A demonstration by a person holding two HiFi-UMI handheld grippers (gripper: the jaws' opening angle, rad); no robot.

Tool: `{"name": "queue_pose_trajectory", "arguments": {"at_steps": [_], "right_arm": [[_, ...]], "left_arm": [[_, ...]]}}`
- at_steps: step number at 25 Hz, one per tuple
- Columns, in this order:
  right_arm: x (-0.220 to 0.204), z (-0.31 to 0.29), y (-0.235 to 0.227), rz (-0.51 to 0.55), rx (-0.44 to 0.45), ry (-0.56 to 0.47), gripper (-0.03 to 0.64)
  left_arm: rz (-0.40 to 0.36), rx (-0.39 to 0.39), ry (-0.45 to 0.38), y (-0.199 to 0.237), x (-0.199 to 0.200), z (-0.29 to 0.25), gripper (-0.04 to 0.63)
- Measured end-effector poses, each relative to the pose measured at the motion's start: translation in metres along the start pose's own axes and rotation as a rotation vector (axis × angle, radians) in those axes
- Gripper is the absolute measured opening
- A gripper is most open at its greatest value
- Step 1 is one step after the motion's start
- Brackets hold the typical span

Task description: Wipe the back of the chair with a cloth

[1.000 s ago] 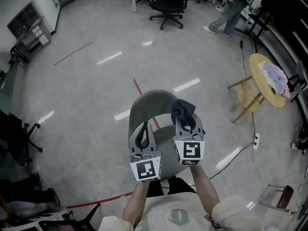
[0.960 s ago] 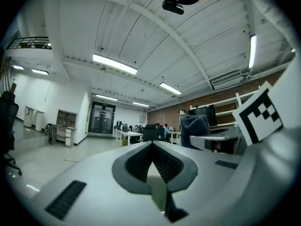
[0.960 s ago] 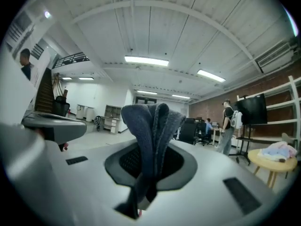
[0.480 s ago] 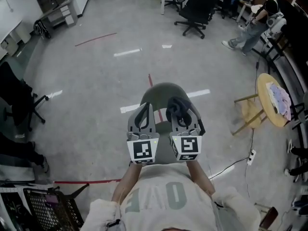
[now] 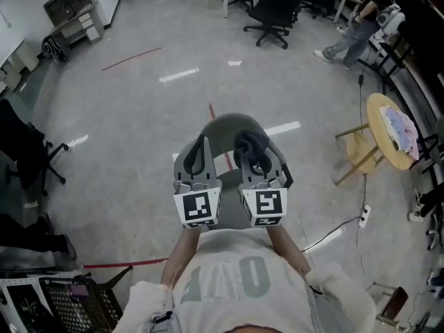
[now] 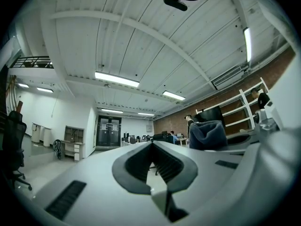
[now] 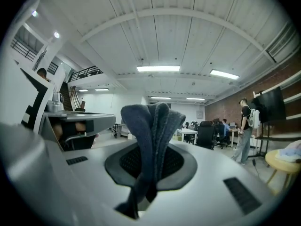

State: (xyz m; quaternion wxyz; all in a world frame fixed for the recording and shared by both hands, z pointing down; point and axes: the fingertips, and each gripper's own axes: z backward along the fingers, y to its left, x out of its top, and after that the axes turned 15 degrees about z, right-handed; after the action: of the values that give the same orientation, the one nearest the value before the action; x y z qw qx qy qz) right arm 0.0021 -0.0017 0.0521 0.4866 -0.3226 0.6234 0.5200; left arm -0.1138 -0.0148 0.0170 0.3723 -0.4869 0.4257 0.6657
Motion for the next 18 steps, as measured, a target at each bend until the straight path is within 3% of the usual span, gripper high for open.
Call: {"name": "queue_pose_trajectory", "arguments": {"at_steps": [5,18], "right_arm": [[-0.002,0.008,-0.001,-0.005,-0.002,0.011,0.054],[0.007,0.017,0.031,-0.005,0.064,-0.021,0.054]], "left_arm": [[0.008,0.004,0.030,-0.003,-0.009,0.003,0.015],[-0.002,-0.020,0.013,-0.010,-0.001,0.018,0.015]]}}
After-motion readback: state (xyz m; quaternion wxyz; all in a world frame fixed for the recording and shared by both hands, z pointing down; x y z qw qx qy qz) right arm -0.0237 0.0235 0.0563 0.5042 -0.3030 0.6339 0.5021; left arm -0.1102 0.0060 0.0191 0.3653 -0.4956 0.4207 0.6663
